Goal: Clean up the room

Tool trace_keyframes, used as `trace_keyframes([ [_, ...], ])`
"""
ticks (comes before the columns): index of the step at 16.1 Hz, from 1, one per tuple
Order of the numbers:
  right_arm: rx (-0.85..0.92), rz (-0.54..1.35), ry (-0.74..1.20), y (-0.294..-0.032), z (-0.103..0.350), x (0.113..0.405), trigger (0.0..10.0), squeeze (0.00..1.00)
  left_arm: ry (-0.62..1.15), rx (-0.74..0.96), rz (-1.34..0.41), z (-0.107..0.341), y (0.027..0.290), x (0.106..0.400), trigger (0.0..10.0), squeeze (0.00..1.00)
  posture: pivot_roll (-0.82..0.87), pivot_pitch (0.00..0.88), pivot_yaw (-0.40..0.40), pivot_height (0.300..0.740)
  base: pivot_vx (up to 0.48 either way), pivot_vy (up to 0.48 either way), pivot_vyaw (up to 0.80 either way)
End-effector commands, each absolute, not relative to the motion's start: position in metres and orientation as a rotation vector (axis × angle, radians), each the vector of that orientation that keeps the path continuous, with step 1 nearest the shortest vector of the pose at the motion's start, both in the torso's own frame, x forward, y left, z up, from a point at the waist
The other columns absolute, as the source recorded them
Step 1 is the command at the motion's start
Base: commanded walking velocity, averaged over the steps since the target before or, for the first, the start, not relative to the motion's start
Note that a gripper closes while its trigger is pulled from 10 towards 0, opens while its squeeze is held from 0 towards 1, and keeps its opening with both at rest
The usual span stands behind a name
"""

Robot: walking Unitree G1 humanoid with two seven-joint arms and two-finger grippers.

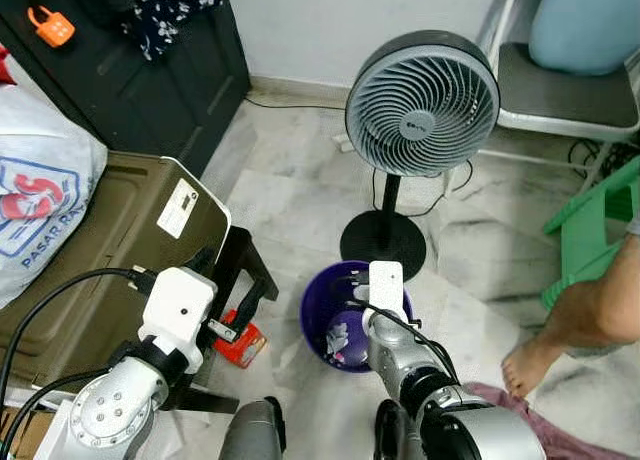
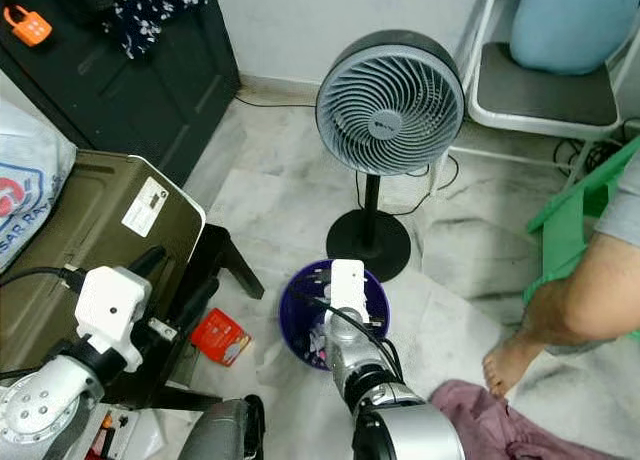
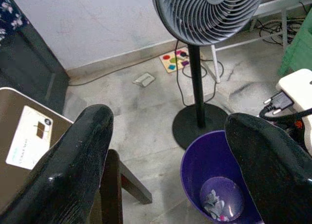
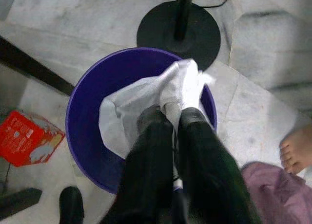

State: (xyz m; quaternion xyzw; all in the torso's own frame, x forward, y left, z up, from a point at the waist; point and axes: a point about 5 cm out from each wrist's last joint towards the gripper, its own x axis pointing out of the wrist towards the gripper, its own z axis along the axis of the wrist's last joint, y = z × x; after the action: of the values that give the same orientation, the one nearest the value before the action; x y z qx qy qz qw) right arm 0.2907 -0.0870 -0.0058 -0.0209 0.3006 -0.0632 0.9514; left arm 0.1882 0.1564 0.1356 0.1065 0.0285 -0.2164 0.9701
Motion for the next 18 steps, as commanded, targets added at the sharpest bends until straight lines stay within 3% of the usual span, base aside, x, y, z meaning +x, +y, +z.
trace_keyframes([
  [1,-0.022,-0.122,0.619,-0.080,-0.007,0.288,10.0,1.00,0.062,0.213,-0.433,0.137,0.158,0.187,10.0,0.00,0.29,0.259,0.110,0.740,0.000,0.000,0.00],
  [8,-0.002,-0.074,0.548,-0.077,0.004,0.299,10.0,1.00,0.046,0.214,-0.394,0.137,0.156,0.195,10.0,0.00,0.28,0.225,0.090,0.740,0.000,0.000,0.00],
  [11,0.135,0.086,0.432,-0.056,0.031,0.317,10.0,1.00,0.026,0.209,-0.319,0.132,0.155,0.210,10.0,0.00,0.26,0.171,0.049,0.740,0.000,0.000,0.00],
  [14,0.042,0.292,0.318,-0.046,0.047,0.321,10.0,1.00,0.006,0.172,-0.247,0.128,0.155,0.223,10.0,0.00,0.20,0.116,0.014,0.740,0.000,0.000,0.00],
  [15,0.035,0.384,0.298,-0.054,0.047,0.316,10.0,1.00,-0.005,0.161,-0.240,0.122,0.152,0.230,10.0,0.00,0.16,0.075,-0.008,0.740,0.000,0.000,0.00],
  [18,0.006,0.425,0.303,-0.074,0.048,0.310,10.0,1.00,-0.036,0.140,-0.214,0.120,0.150,0.247,10.0,0.00,0.11,0.031,-0.019,0.740,0.000,0.000,0.00],
])
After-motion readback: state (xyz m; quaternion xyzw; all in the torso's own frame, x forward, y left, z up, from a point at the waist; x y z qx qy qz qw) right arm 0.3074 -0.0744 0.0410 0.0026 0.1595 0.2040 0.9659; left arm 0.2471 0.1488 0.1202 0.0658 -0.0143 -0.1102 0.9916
